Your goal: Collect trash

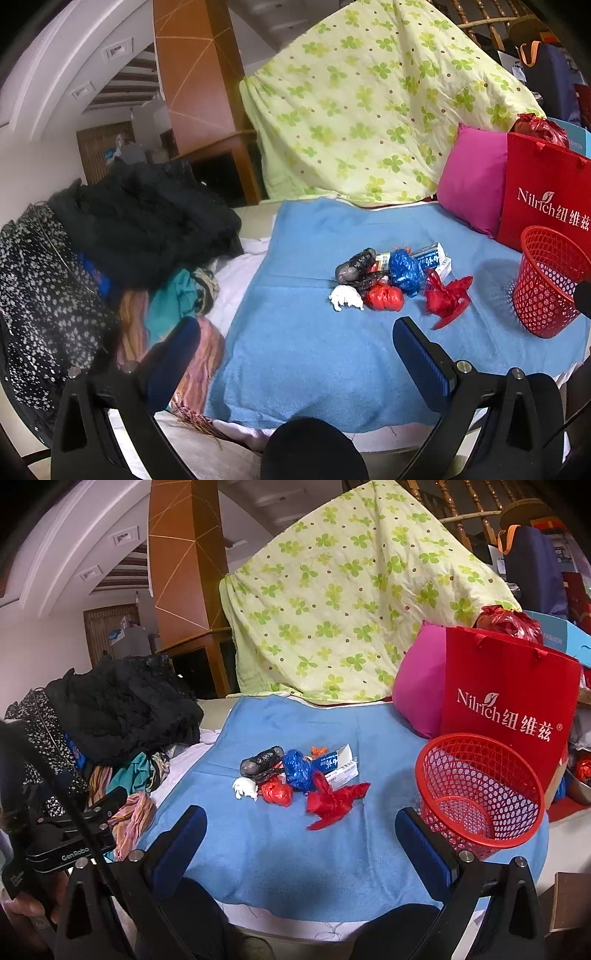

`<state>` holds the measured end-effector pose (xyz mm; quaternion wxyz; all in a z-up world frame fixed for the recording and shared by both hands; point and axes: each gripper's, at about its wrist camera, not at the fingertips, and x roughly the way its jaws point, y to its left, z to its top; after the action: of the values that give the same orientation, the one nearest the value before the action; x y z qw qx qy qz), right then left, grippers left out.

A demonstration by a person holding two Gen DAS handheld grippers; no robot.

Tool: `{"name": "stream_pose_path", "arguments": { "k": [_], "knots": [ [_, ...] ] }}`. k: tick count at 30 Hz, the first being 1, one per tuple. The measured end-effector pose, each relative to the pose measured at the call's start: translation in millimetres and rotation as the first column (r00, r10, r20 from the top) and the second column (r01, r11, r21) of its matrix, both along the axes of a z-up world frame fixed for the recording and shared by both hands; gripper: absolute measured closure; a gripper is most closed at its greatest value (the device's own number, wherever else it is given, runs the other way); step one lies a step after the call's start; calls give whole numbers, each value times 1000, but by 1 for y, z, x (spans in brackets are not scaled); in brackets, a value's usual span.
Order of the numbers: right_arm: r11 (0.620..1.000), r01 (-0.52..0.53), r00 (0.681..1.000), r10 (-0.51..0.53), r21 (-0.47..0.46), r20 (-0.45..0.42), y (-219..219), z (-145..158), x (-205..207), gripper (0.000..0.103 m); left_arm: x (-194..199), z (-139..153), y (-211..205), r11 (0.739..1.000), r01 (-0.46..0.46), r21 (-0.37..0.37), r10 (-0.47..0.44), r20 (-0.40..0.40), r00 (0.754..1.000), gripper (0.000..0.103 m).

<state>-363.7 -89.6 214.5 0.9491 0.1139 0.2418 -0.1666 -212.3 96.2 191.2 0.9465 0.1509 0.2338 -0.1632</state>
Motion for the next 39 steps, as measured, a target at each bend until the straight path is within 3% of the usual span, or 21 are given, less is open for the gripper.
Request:
{"name": "stream_pose_path", "arguments": {
  "k": [6,9,13,18,23,26,30,32,34,37,38,39],
  "knots": [
    [998,5,998,-2,55,-55,-14,-21,17,0,39,-34,-2,1000,16,-9,-17,-130,991,0],
    [990,15,996,-3,141,-86,-28,-46,38,0,65,-53,-3,1000,11,-5,-11,-180,984,0],
    [963,33,991,4,267,-135,-50,-85,83,0,105,-71,-8,999,32,-2,-32,-216,976,0],
    [945,60,984,-2,321,-179,-71,-116,139,0,169,-86,-31,996,86,-18,-88,-279,956,0],
    [901,126,975,-34,415,-220,-107,-151,191,0,233,-101,-77,983,180,-40,-183,-341,922,0],
    [876,169,973,-75,451,-219,-131,-166,212,1,273,-114,-107,970,229,-85,-244,-395,886,0],
    [830,204,967,-86,518,-241,-160,-186,235,21,308,-133,-139,956,264,-126,-292,-468,834,2],
    [805,229,960,-95,547,-263,-174,-197,237,22,316,-143,-153,946,296,-133,-322,-503,802,13],
    [780,240,959,-97,578,-267,-184,-205,240,28,323,-156,-164,939,316,-134,-335,-556,760,41],
    [783,249,947,-73,570,-314,-186,-216,249,37,325,-173,-173,937,324,-130,-332,-618,713,62],
    [793,250,945,-73,556,-320,-185,-217,251,44,323,-174,-172,935,325,-144,-341,-620,706,65],
    [801,238,949,-72,549,-306,-183,-216,252,62,318,-172,-169,932,326,-159,-352,-613,707,68]
  ]
}}
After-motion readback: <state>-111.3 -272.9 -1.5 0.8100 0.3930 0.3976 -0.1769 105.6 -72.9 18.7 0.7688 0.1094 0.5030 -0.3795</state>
